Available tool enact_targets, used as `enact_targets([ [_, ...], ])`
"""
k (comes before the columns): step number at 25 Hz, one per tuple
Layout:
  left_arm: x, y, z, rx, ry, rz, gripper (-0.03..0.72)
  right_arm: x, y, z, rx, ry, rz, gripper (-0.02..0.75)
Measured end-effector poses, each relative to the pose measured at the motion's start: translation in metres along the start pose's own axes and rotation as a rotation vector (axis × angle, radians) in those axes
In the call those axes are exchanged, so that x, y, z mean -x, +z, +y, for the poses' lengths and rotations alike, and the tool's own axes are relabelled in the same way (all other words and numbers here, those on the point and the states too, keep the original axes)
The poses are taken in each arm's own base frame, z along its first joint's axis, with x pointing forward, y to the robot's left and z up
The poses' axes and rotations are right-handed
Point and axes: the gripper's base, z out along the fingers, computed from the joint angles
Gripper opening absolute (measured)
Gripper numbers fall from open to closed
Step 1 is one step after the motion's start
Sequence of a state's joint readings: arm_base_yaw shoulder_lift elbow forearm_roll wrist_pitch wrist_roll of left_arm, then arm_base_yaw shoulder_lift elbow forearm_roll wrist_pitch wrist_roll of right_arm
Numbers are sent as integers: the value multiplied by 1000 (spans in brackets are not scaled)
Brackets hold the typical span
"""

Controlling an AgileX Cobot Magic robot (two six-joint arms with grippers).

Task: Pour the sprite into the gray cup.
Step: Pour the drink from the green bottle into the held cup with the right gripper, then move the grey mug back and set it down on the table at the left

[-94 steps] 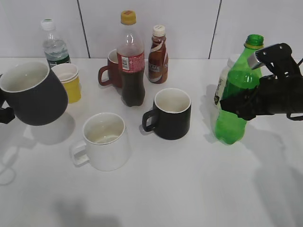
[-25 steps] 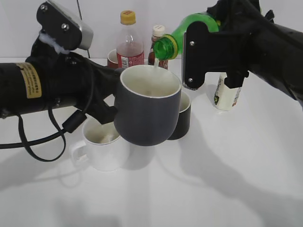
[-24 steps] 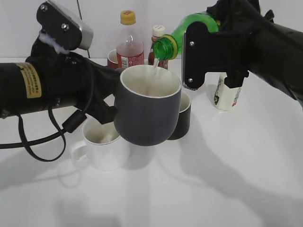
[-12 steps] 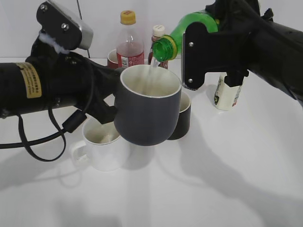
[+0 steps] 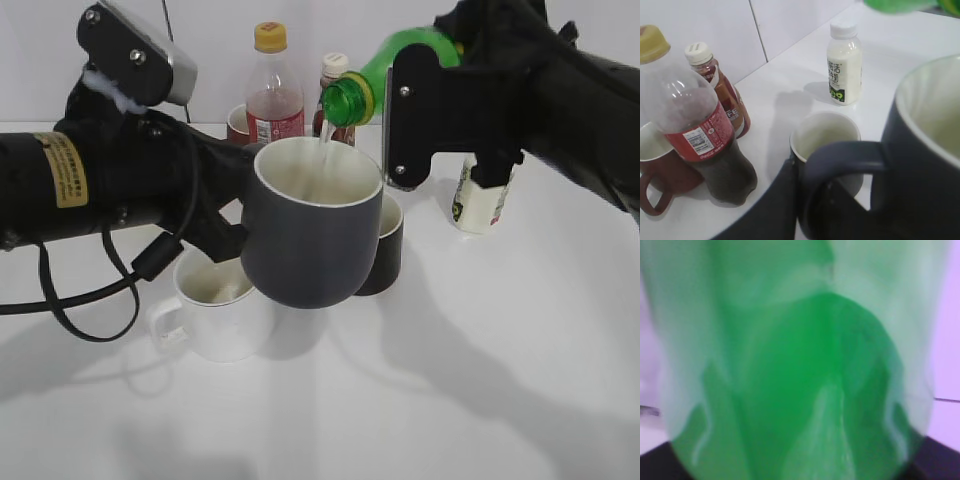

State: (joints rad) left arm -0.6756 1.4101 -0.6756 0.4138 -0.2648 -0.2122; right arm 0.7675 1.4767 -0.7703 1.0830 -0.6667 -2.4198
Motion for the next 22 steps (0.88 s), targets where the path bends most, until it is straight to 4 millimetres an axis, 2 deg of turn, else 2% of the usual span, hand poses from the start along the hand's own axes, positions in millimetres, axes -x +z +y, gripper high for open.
enact_targets([
  [3,0,0,0,1,0,4,55,2,0,7,81,84,-19,429],
  [7,0,-1,1,3,-1,1,55,4,-2,14,174,300,-26,428],
  [10,3,-6,9,33,-9,-14,55,6,-9,14,270,560,-62,428],
  [12,6,-13,20,76,-23,-28,55,-1,-13,7,334,785,-92,428],
  [14,8,-24,39,148,-45,-36,55,-15,-12,2,366,997,-78,428],
  [17,1,-41,74,283,-95,-51,55,-54,-4,6,361,1228,35,428],
  [20,-29,-59,108,422,-176,-37,55,-91,-2,25,373,1356,156,428],
  [22,-52,-68,122,492,-235,-14,55,-106,-3,38,377,1397,228,428],
])
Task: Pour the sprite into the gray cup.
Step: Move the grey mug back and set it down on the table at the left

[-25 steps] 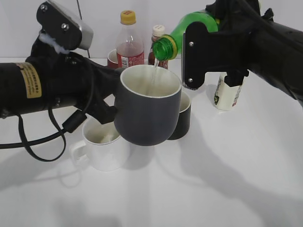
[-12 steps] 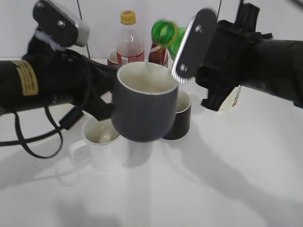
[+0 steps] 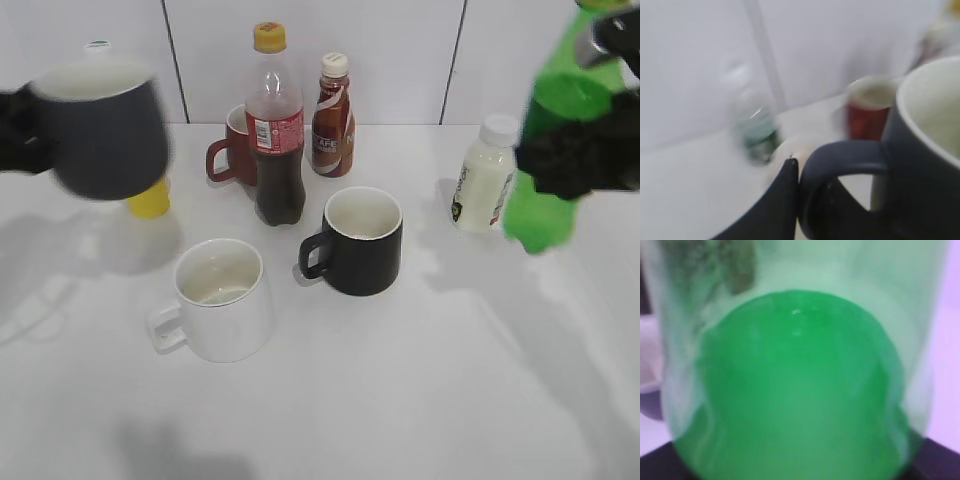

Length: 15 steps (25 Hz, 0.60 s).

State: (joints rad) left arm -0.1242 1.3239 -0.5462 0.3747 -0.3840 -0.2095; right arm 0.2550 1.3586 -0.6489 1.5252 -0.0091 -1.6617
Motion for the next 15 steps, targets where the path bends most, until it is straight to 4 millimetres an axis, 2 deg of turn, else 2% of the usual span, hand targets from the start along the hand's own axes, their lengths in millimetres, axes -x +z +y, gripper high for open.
enact_targets([
  [3,-26,5,23,83,-37,16,55,-14,6,-7,-18,19,52,428],
  [5,-41,15,32,120,-41,37,55,-16,9,-7,-11,12,66,428],
  [11,-79,48,36,139,-33,16,55,-17,12,-5,13,-2,73,428],
  [15,-108,62,38,174,-67,26,55,-17,12,-5,13,-3,73,428],
])
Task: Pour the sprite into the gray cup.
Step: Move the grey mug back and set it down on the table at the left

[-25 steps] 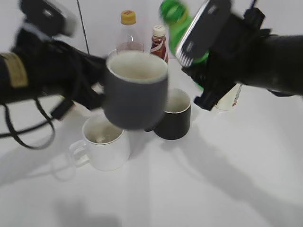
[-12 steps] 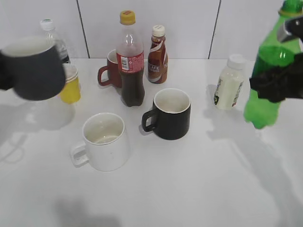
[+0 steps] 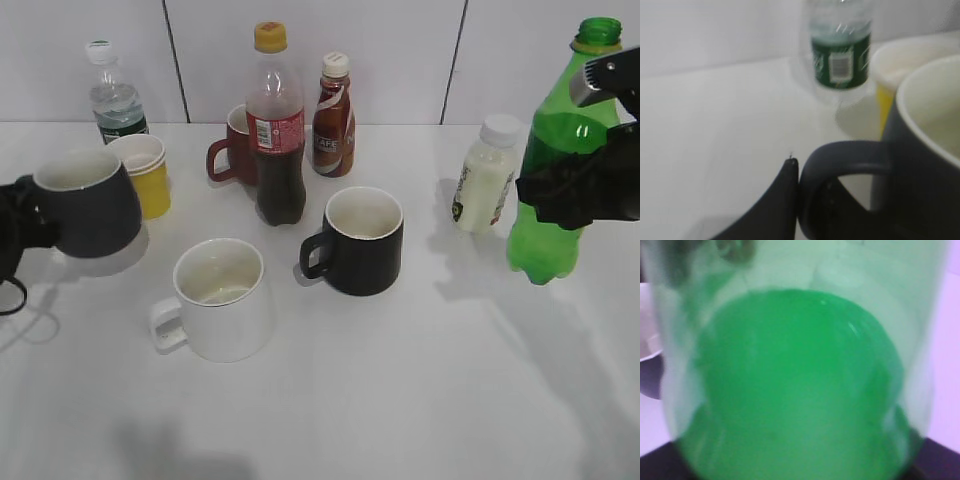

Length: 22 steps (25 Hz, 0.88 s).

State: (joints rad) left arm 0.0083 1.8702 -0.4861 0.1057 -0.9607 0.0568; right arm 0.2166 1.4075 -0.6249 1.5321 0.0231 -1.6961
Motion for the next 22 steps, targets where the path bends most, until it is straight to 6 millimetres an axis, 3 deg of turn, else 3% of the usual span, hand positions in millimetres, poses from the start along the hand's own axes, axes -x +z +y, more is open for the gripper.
enact_targets([
  [7,-36,13,-1,18,-25,39,54,0,0,0,1,-1,0,428],
  [14,-41,12,-2,15,-30,23,53,0,0,0,4,17,-1,428],
  [22,-50,-5,-7,-18,-27,31,88,0,0,1,9,17,-2,428],
])
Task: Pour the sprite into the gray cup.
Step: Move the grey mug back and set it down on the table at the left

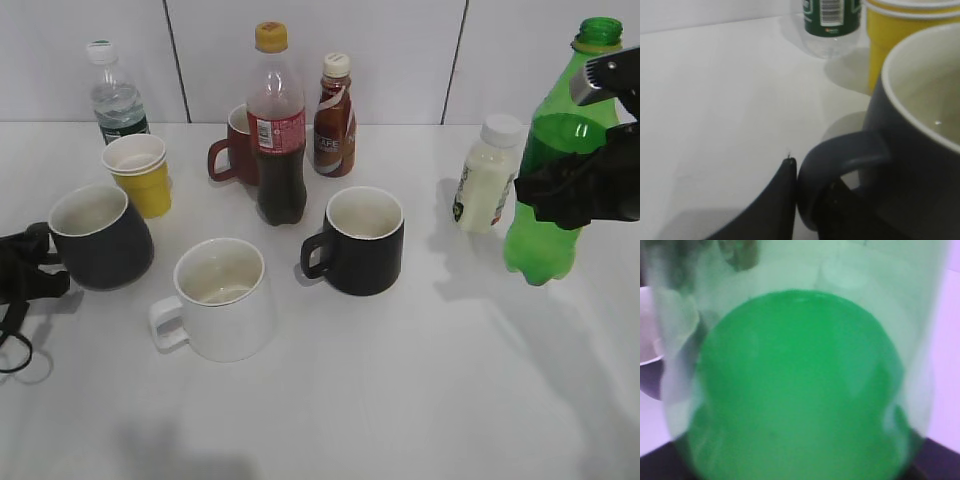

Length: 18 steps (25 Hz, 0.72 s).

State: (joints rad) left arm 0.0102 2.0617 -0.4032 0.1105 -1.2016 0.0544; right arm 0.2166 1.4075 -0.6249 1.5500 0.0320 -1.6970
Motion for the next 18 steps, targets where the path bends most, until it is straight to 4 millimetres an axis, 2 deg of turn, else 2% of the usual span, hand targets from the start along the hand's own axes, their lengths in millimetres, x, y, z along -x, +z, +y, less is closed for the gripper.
enact_targets([
  [6,-1,-3,-4,-38,12,-5,129,0,0,2,25,1,-3,428],
  [13,-4,-13,-6,-52,13,21,226,0,0,3,28,26,-5,428],
  [18,6,-23,-8,-67,24,-13,238,0,1,2,26,34,1,428],
])
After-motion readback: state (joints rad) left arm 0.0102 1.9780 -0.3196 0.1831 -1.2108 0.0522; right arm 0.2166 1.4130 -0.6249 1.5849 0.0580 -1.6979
